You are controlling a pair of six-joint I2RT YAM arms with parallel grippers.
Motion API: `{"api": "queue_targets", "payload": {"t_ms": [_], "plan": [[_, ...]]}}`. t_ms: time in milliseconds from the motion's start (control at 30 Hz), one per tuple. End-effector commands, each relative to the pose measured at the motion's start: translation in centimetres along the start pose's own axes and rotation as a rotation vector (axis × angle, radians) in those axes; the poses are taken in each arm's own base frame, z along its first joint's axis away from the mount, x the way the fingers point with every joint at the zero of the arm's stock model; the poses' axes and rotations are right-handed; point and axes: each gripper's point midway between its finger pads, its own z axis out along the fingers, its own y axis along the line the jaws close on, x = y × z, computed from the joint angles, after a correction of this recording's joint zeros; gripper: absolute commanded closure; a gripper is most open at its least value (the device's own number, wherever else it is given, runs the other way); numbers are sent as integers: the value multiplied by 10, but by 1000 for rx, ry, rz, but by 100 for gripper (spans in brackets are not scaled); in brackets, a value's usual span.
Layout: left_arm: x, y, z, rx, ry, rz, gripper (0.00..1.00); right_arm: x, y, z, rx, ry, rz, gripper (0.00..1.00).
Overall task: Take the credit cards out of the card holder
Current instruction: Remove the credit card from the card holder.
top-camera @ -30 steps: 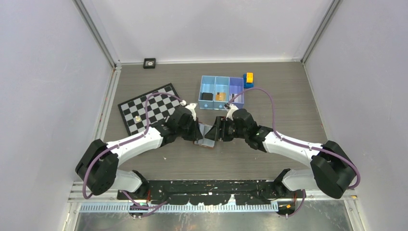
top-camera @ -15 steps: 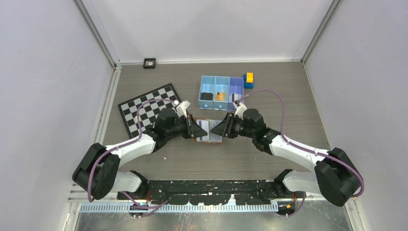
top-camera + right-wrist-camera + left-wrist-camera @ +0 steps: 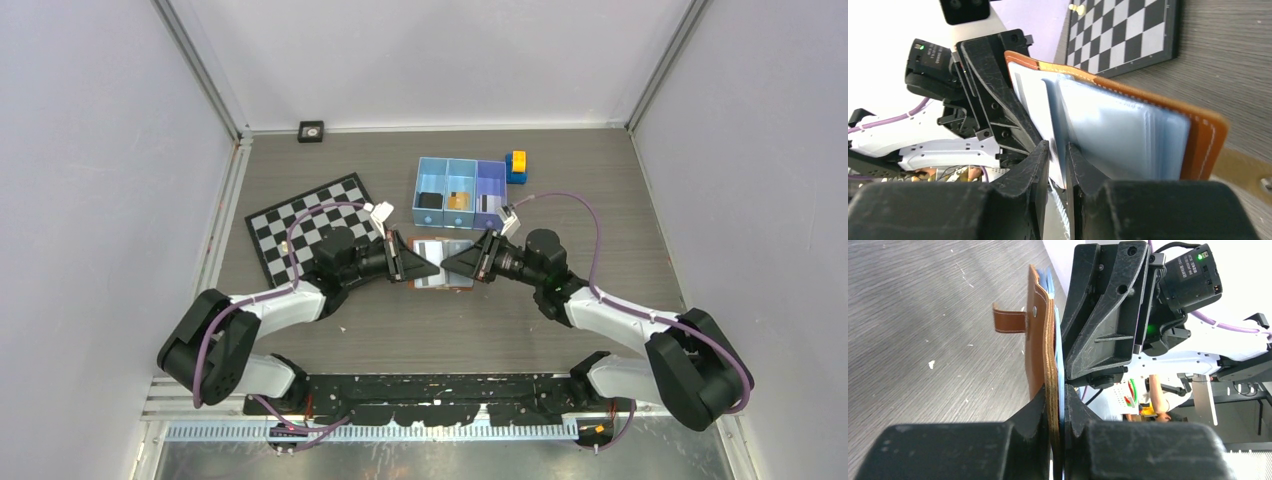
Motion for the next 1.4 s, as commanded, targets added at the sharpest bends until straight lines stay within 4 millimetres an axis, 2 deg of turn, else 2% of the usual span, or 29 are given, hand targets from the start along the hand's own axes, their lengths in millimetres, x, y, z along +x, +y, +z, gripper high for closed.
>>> {"api": "queue_targets", "payload": {"t_ms": [0, 267, 400, 567, 700, 800, 900, 1000, 1100, 1167, 1233, 1367], "plan": [[-9, -29, -2, 121, -14, 64, 100, -7, 33, -6, -132, -17, -39, 76], [-17, -32, -6, 172, -40, 23, 100, -3, 44, -3, -215, 15, -18, 76], [-16, -31, -5, 191, -33, 5, 100, -1, 53, -5, -265, 18, -22, 78], [-16, -35, -4, 230, -24, -9, 90, 4, 59, -4, -289, 34, -36, 82], [-14, -34, -1, 235, -7, -24, 88, 6, 61, -3, -299, 44, -41, 87], [-14, -37, 0, 263, -5, -28, 77, 6, 59, 0, -292, 47, -33, 99], [-16, -42, -3, 291, -20, -24, 74, 4, 55, 0, -273, 30, -27, 99], [-21, -37, -7, 282, -39, -40, 69, -3, 51, -4, -247, -7, -28, 100], [-27, -33, -14, 284, -77, -57, 55, -11, 41, -9, -204, -47, -18, 100], [-29, -30, -15, 277, -83, -68, 58, -13, 37, -10, -181, -60, -15, 99], [-30, -29, -16, 274, -88, -67, 66, -16, 36, -11, -179, -70, -15, 100], [-32, -29, -18, 273, -101, -56, 91, -21, 33, -14, -176, -89, 2, 100]]}}
